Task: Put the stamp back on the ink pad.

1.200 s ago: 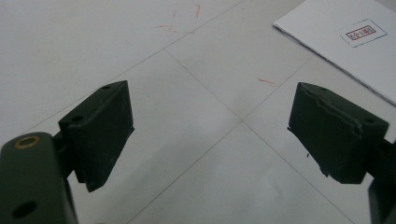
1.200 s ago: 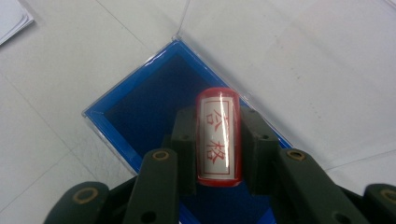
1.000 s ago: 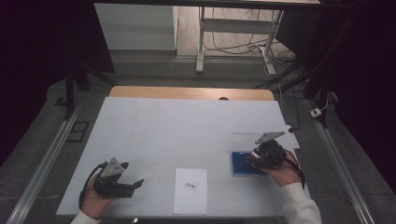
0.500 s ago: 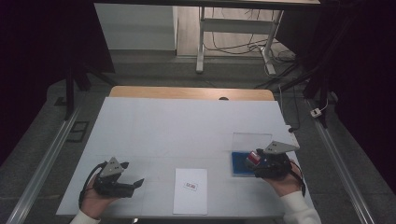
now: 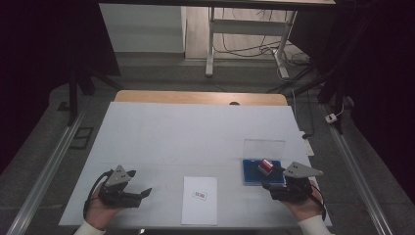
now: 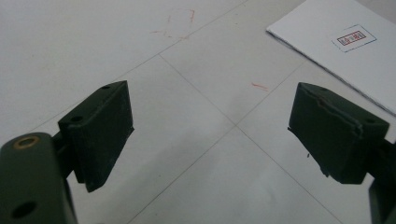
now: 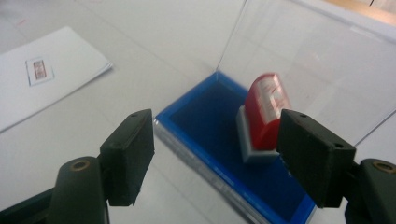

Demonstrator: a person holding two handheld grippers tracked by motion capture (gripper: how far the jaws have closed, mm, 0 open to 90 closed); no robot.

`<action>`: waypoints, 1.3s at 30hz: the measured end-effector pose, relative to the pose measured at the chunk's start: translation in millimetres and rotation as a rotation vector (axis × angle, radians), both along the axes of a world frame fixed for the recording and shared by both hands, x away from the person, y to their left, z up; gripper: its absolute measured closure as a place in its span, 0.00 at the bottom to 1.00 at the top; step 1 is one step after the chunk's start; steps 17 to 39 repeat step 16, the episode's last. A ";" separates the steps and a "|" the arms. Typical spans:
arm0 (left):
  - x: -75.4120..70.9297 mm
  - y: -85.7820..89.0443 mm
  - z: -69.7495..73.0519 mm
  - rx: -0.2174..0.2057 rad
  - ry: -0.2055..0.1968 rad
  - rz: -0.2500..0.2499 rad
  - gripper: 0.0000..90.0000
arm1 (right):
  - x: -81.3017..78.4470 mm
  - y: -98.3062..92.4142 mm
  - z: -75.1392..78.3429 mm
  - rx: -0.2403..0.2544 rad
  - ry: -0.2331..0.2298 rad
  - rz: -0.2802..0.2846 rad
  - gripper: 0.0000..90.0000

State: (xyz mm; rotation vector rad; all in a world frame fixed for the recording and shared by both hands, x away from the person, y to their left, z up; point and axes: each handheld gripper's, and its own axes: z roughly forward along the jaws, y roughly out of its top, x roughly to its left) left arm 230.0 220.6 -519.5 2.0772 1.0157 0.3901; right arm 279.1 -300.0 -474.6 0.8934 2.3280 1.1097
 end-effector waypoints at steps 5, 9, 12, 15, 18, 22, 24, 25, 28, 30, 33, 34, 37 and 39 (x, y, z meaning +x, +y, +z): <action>-0.5 -0.3 0.1 0.001 -0.002 -0.001 0.15 | -5.4 -0.2 -7.4 -0.007 -0.015 0.026 0.32; -0.6 -0.1 0.1 -0.001 -0.002 0.001 0.15 | -3.9 -1.7 -9.4 0.009 -0.010 0.030 0.33; -0.5 0.3 0.0 -0.001 0.000 0.001 0.15 | -4.1 -2.1 -10.1 0.016 -0.008 0.037 0.33; -0.5 0.2 -0.1 0.000 0.000 0.002 0.15 | -4.2 -1.8 -10.8 0.023 -0.013 0.046 0.33; -0.5 0.2 -0.1 0.000 0.000 0.002 0.15 | -4.0 -1.8 -10.9 0.022 -0.013 0.051 0.33; -0.5 0.2 -0.1 0.000 0.000 0.002 0.15 | -4.0 -1.8 -10.9 0.022 -0.013 0.051 0.33; -0.5 0.2 -0.1 0.000 0.000 0.002 0.15 | -4.0 -1.8 -10.9 0.022 -0.013 0.051 0.33; -0.5 0.2 -0.1 0.000 0.000 0.002 0.15 | -4.0 -1.8 -10.9 0.022 -0.013 0.051 0.33; -0.5 0.2 -0.1 0.000 0.000 0.002 0.15 | -4.0 -1.8 -10.9 0.022 -0.013 0.051 0.33; -0.5 0.2 -0.1 0.000 0.000 0.002 0.15 | -4.0 -1.8 -10.9 0.022 -0.013 0.051 0.33; -0.5 0.2 -0.1 0.000 0.000 0.002 0.15 | -4.0 -1.8 -10.9 0.022 -0.013 0.051 0.33; -0.5 0.2 -0.1 0.000 0.000 0.002 0.15 | -4.0 -1.8 -10.9 0.022 -0.013 0.051 0.33; -0.5 0.2 -0.1 0.000 0.000 0.002 0.15 | -4.0 -1.8 -10.9 0.022 -0.013 0.051 0.33; -0.5 0.2 -0.1 0.000 0.000 0.002 0.15 | -4.0 -1.8 -10.9 0.022 -0.013 0.051 0.33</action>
